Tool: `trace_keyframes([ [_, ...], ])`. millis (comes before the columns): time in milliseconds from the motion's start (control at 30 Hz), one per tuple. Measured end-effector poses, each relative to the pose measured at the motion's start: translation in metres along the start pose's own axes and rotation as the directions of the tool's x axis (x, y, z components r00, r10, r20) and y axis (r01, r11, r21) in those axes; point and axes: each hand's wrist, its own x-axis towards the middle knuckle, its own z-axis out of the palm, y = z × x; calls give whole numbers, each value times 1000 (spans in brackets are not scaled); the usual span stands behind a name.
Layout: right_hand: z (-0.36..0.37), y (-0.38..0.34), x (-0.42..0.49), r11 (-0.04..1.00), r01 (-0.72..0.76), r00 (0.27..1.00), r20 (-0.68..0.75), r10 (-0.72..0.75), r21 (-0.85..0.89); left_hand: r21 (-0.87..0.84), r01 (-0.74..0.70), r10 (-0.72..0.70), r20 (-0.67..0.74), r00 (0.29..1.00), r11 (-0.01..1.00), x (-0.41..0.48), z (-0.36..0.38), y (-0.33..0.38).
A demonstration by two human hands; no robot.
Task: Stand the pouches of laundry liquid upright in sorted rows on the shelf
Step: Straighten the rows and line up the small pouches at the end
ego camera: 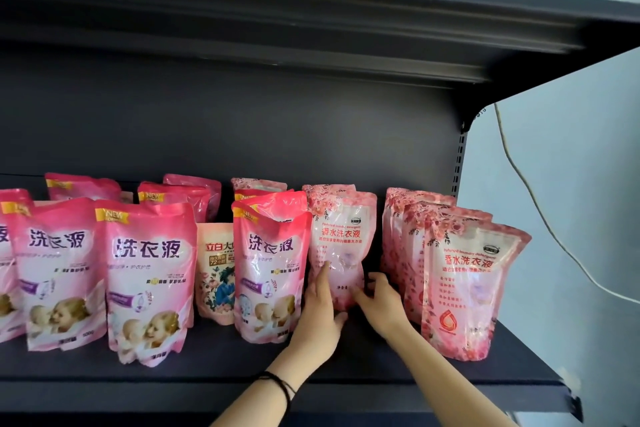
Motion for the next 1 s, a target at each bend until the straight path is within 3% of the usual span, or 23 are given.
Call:
trace_keyframes([
  [100,-18,-3,-18,981,128,992,34,-125,-143,201,-82,55,138,989,976,-20,-30,9],
  [267,-41,-5,-52,907,190,968,228,-108,-376,484,-187,81,232,969,855,-49,-72,24],
  [367,-54,-20,-66,849,256,943,314,-113,-463,500,-264,130,286,949,825,-64,-96,36],
  [467,-68,-52,-63,804,373,909,355,-217,-464,500,-315,178,303,936,807,-67,-136,55],
  [733,-72,-149,-33,730,566,825,273,-495,-383,504,-272,266,85,960,820,-30,-251,76],
  [867,-67,-193,0,720,572,820,234,-523,-394,536,-224,250,25,968,814,19,-292,75],
  [1000,-57,-223,29,766,526,850,217,-480,-369,561,-177,153,91,984,809,68,-306,56],
])
